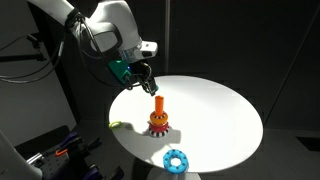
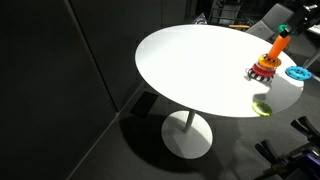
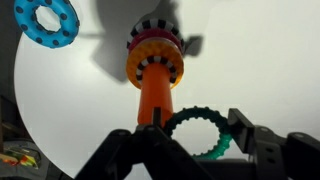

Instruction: Put the dark green ring on the table

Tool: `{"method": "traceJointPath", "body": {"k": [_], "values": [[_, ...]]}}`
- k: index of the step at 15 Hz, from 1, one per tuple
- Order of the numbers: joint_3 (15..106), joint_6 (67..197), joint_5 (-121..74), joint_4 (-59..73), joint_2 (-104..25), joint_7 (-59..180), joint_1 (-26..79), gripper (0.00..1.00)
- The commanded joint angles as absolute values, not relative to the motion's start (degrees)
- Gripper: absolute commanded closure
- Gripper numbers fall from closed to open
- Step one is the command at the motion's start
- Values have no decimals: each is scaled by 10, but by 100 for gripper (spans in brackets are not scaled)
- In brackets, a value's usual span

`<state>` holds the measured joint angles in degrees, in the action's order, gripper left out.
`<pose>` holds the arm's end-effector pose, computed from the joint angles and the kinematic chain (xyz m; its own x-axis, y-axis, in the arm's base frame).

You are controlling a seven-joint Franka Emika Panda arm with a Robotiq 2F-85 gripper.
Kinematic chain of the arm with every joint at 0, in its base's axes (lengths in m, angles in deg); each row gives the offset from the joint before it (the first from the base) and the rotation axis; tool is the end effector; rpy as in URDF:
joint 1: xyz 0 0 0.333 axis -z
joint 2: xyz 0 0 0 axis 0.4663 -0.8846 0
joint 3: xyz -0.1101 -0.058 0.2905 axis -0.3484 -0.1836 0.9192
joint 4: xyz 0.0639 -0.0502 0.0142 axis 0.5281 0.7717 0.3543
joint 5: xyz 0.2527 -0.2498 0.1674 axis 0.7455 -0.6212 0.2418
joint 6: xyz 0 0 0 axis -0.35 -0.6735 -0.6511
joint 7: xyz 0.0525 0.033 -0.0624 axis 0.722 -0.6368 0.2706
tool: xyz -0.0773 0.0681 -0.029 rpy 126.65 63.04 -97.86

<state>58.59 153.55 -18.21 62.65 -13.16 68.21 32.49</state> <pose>0.4523 -0.0829 0.3514 0.9406 -0.1530 0.3031 -0.1518 -0.9880 -0.0278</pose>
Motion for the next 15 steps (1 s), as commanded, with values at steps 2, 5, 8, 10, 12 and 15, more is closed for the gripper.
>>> {"method": "traceJointPath", "body": {"k": [2,5,8,10,12,15], "values": [[583,1487,-150,615,-138,705,304,58],[580,1455,-117,608,-153,734,292,58],[582,1440,-110,601,-172,741,294,58],[583,1442,-115,596,-189,738,298,58],[584,1447,-118,591,-206,735,300,58],[586,1450,-124,583,-227,730,305,13]]}}
